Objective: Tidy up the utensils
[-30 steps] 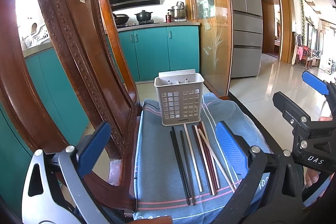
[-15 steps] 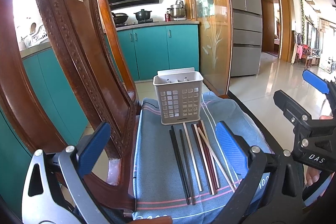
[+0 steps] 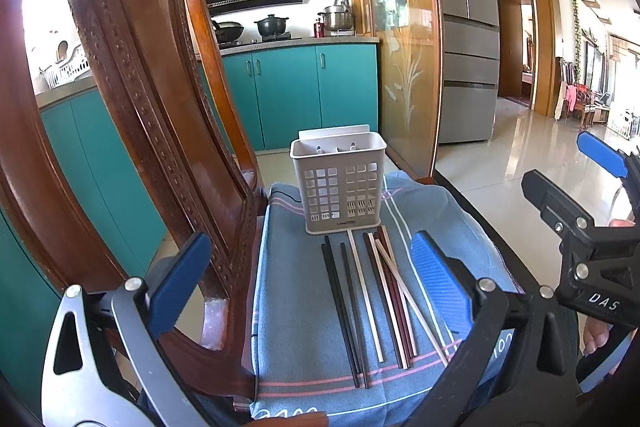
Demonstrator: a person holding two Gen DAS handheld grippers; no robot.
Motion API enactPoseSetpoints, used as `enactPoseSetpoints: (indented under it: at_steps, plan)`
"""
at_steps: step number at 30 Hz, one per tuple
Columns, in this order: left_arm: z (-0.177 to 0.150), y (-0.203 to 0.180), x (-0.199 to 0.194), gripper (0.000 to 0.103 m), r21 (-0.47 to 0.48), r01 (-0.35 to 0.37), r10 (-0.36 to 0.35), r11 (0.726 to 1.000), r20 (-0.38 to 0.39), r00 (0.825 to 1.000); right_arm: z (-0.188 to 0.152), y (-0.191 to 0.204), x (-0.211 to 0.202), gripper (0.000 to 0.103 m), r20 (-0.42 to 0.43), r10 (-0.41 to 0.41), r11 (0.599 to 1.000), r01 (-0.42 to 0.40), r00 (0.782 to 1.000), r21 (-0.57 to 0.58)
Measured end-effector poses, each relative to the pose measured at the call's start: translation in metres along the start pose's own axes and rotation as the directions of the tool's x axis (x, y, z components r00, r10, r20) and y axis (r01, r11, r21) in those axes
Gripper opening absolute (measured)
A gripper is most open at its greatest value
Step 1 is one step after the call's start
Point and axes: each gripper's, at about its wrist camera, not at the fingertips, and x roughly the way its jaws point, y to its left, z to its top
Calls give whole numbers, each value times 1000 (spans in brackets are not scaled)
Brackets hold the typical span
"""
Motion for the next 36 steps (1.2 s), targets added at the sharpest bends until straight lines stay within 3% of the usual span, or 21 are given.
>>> enactPoseSetpoints:
  at_steps: [13,16,19,21,23,25,27,30,32,34,36]
  plan:
    - [-1,-2,2,99,0,3,-3,1000,-14,1000,-4,-3,-1,101,-4,-16,1000,16,1000,0]
    - [-7,-5,18,99,10,14,-13,1000,-89,996,-11,-6,32,100,-141,-101,994,93,985,-61]
    - [-22,-11,41,99,11,62,-58,998,-205,977,-34,-19,83,96,-352,-44,999,41,935,-15]
    - [-36,-16,57,99,5,104,-99,995,-274,957,-52,-29,113,80,-444,37,997,-2,895,80]
    - [-48,-20,70,95,7,112,-104,994,-318,942,-72,-25,143,57,-531,90,990,-18,843,138]
    - [-62,-22,90,77,-1,141,-130,990,-388,912,-88,-14,171,43,-588,200,972,-85,784,218]
    - [-69,-20,107,48,-36,167,-166,985,-439,883,-103,-1,197,35,-632,306,943,-137,712,303]
    - [-77,-10,138,40,-129,144,-190,981,-499,846,-112,17,217,28,-669,355,929,-166,653,331]
    - [-75,-5,150,40,-148,141,-197,979,-502,842,-118,24,223,14,-688,365,926,-169,627,338]
    - [-73,-4,160,40,-162,147,-209,976,-500,840,-118,22,221,7,-680,365,924,-156,636,350]
    - [-70,-2,172,35,-176,144,-215,974,-503,837,-117,15,217,6,-673,360,924,-144,646,356]
